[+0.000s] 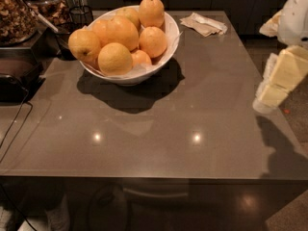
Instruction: Pick orange from white bowl
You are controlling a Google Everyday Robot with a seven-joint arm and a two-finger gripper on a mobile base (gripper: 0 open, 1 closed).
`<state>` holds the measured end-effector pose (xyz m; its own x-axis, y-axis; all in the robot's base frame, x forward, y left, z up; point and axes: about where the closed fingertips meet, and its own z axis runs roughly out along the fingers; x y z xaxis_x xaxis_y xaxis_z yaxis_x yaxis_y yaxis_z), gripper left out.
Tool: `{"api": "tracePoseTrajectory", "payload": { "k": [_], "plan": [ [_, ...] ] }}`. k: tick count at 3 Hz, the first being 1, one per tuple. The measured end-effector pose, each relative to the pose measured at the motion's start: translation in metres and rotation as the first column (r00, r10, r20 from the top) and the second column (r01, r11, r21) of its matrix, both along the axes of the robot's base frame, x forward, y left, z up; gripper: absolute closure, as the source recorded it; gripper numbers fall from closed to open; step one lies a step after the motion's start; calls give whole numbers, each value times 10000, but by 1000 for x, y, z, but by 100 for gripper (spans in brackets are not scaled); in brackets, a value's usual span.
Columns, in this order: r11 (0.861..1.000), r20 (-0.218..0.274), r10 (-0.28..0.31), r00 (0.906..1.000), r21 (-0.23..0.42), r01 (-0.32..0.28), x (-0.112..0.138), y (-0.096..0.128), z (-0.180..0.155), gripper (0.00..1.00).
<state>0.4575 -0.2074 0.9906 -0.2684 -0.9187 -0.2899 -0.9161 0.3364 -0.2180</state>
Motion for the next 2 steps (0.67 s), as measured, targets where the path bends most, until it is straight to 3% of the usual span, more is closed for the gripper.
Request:
{"api": "tracePoseTrajectory", "payload": {
  "k": [1, 2],
  "plan": [
    [9940, -497, -614, 9969, 875, 656, 30, 8, 12, 0],
    [9906, -847, -686, 9940, 1128, 779, 62, 24, 18, 0]
  ]
}}
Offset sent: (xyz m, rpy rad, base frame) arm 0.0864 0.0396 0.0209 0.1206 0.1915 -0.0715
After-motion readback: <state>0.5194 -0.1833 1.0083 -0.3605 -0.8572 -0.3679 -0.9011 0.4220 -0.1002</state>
